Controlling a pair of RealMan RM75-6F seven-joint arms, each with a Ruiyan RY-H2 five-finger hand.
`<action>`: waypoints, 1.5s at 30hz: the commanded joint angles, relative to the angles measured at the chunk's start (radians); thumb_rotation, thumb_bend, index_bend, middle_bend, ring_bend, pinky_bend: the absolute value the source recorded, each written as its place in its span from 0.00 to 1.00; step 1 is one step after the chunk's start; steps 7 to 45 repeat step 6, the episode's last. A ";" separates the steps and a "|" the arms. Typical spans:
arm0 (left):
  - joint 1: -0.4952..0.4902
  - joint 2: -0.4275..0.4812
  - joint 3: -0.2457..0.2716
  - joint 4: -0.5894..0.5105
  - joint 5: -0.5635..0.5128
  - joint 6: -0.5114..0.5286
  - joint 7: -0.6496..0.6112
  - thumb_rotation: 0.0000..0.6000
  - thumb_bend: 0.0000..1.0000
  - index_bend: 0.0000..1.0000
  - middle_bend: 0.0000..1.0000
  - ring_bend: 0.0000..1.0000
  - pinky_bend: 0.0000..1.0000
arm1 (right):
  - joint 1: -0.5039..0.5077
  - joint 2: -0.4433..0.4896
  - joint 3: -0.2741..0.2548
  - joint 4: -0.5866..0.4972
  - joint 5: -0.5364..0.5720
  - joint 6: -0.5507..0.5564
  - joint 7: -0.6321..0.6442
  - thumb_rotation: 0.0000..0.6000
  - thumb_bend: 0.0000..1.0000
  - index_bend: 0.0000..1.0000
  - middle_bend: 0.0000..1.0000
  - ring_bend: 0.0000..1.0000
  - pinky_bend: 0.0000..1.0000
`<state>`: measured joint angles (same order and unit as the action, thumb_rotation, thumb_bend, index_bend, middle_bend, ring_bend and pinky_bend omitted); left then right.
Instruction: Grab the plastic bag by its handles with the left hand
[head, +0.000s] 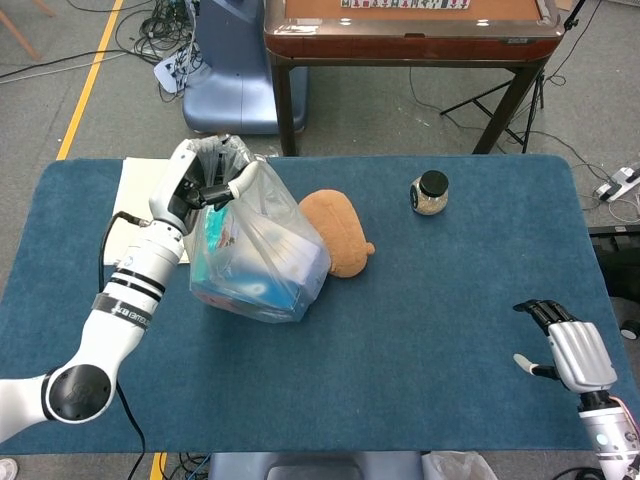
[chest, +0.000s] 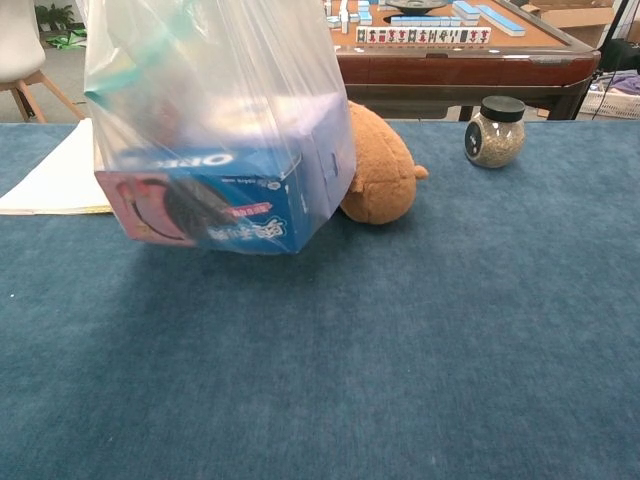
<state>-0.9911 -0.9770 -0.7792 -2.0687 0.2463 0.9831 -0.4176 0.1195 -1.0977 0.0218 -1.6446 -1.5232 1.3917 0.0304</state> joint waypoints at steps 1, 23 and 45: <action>0.001 0.002 -0.005 0.002 -0.001 -0.004 -0.001 1.00 0.33 0.60 0.78 0.71 0.90 | -0.001 0.003 0.001 0.001 0.000 0.002 0.006 1.00 0.00 0.30 0.28 0.23 0.52; 0.003 -0.002 -0.002 0.006 0.004 -0.007 0.003 1.00 0.33 0.60 0.78 0.71 0.90 | -0.004 0.012 0.007 -0.001 0.000 0.015 0.024 1.00 0.00 0.30 0.28 0.23 0.52; 0.003 -0.002 -0.002 0.006 0.004 -0.007 0.003 1.00 0.33 0.60 0.78 0.71 0.90 | -0.004 0.012 0.007 -0.001 0.000 0.015 0.024 1.00 0.00 0.30 0.28 0.23 0.52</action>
